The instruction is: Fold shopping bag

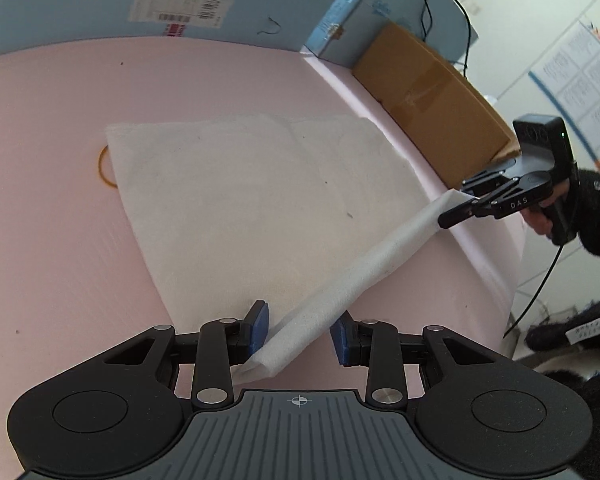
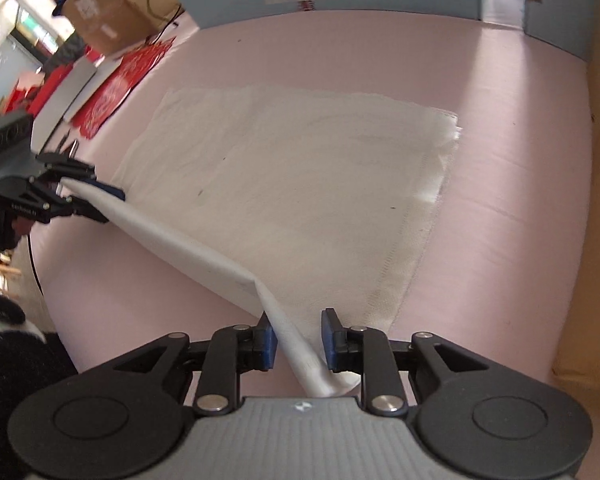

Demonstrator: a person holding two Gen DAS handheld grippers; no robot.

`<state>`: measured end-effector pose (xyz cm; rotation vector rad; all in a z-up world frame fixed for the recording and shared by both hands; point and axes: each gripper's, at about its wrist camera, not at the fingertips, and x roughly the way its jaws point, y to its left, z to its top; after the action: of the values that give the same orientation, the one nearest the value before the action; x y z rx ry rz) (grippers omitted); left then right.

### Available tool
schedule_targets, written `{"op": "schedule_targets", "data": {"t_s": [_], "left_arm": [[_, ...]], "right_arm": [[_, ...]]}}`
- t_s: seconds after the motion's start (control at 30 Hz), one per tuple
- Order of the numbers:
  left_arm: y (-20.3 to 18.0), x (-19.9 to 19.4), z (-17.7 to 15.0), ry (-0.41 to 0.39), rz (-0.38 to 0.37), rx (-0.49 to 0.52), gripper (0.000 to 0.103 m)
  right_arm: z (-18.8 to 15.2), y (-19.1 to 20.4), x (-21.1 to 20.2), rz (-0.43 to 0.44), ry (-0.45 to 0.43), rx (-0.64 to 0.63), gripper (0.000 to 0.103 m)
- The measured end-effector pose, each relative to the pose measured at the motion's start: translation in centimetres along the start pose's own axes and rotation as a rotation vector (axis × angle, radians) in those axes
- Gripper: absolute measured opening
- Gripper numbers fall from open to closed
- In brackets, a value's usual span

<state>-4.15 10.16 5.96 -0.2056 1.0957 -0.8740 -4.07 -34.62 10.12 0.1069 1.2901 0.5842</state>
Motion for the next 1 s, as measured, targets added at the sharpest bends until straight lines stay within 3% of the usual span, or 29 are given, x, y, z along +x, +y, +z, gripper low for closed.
{"op": "schedule_targets", "data": {"t_s": [0.1, 0.23, 0.43, 0.53, 0.6, 0.67, 0.77, 0.83, 0.87, 1.0], "left_arm": [[0.6, 0.1, 0.0, -0.025, -0.016, -0.069, 0.032], [0.7, 0.2, 0.5, -0.047, 0.001, -0.136, 0.033], [1.7, 0.6, 0.7, -0.110, 0.074, -0.278, 0.034], [1.3, 0.8, 0.9, -0.107, 0.115, -0.300, 0.034], [0.2, 1.2, 1.3, -0.092, 0.200, -0.278, 0.035], [-1.3, 1.5, 1.9, -0.072, 0.335, -0.226, 0.040], [-3.5, 2.9, 2.2, -0.032, 0.565, -0.083, 0.071], [-5.0, 4.3, 2.1, 0.002, 0.734, 0.057, 0.079], [-5.5, 4.7, 2.0, 0.006, 0.785, 0.103, 0.082], [-5.5, 4.6, 1.7, -0.006, 0.806, 0.118, 0.082]], "right_arm": [[0.7, -1.9, -1.0, 0.008, -0.069, 0.096, 0.029], [1.1, -2.8, 0.2, -0.066, -0.064, 0.129, 0.021], [0.0, -1.0, 1.0, -0.163, -0.095, 0.103, 0.018], [-0.5, 0.1, 0.9, -0.193, -0.117, 0.114, 0.016], [-0.8, 0.5, 0.7, -0.217, -0.118, 0.115, 0.016], [-0.8, 1.1, 0.8, -0.250, -0.113, 0.102, 0.016], [-0.3, 2.2, 1.7, -0.325, -0.094, 0.066, 0.016], [-0.3, 2.8, 2.2, -0.375, -0.091, 0.047, 0.017], [-0.4, 3.1, 2.3, -0.388, -0.092, 0.041, 0.017], [-0.6, 4.5, 1.9, -0.494, -0.163, 0.034, 0.027]]}}
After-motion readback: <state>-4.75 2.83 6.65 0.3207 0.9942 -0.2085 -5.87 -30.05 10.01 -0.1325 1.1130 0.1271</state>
